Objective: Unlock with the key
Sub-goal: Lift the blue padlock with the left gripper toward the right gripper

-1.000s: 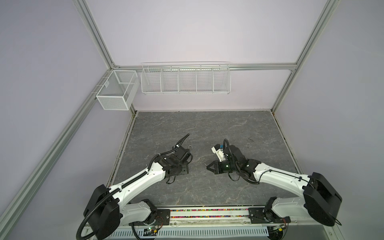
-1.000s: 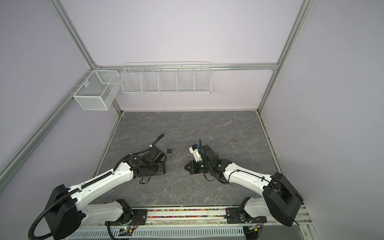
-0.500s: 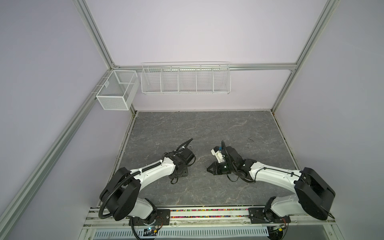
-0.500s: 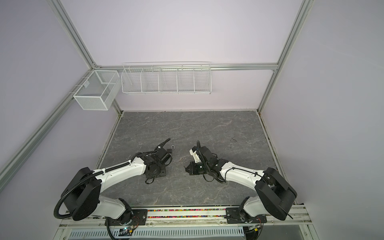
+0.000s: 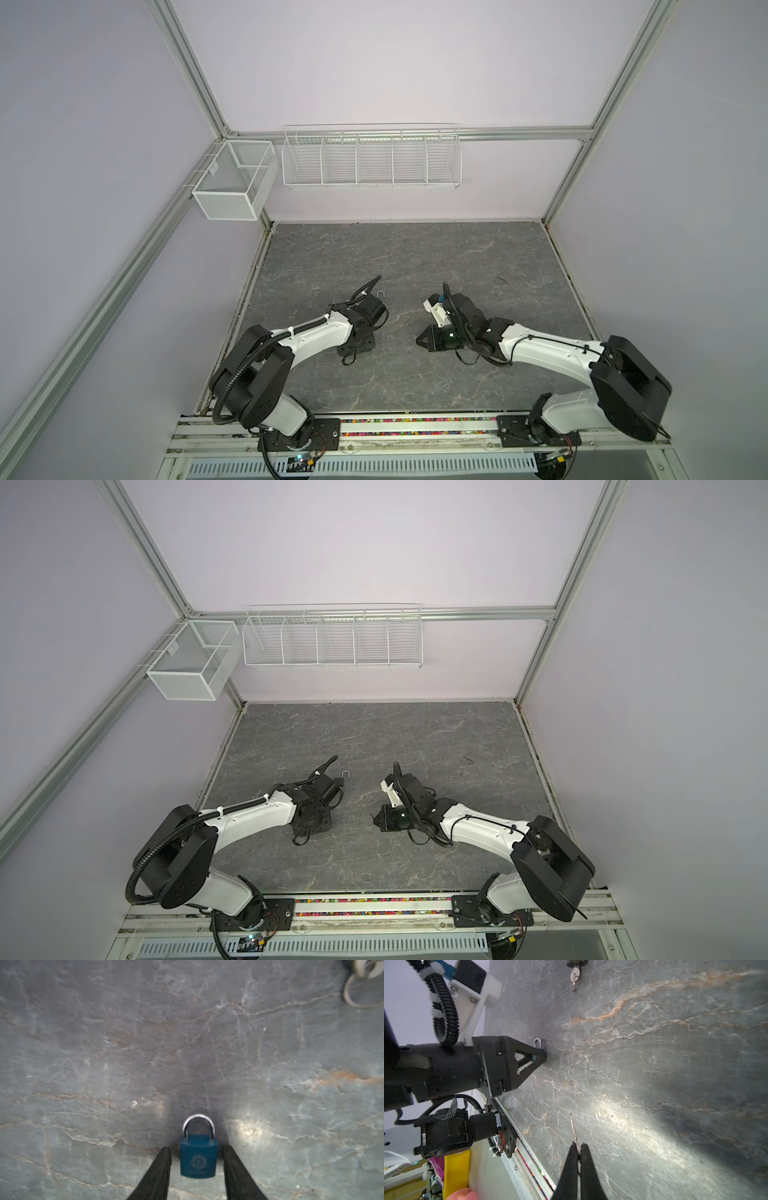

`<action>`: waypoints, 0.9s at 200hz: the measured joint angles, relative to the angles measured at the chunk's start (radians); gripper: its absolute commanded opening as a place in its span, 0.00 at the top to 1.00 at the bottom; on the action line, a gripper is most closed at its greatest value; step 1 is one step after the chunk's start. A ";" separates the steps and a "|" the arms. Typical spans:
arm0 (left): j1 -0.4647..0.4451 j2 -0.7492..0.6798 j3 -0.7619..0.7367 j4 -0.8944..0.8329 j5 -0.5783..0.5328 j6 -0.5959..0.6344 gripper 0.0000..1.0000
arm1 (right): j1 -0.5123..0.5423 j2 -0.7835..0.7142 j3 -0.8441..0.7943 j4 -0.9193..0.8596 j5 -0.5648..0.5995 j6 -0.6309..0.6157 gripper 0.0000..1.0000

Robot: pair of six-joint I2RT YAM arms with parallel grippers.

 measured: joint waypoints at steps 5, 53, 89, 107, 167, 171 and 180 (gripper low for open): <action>0.000 0.003 0.002 0.000 0.000 0.003 0.63 | 0.000 0.000 0.000 0.000 0.000 -0.002 0.94; 0.000 0.014 0.011 0.012 0.001 0.013 0.66 | 0.000 0.000 0.000 -0.003 0.004 -0.011 0.94; 0.000 0.014 0.011 0.016 0.005 0.016 0.70 | 0.000 0.000 0.006 -0.007 0.005 -0.014 0.94; 0.000 0.013 0.010 0.018 0.004 0.018 0.74 | 0.000 0.000 0.006 -0.007 0.010 -0.016 0.94; 0.000 -0.002 -0.001 0.021 0.005 0.027 0.93 | -0.001 0.000 0.019 -0.011 0.010 -0.018 0.94; 0.000 -0.002 -0.002 0.021 0.005 0.027 0.96 | -0.001 0.000 0.019 -0.011 0.010 -0.018 0.94; 0.000 -0.005 -0.003 0.020 0.005 0.027 1.00 | -0.001 0.000 0.019 -0.011 0.011 -0.018 0.94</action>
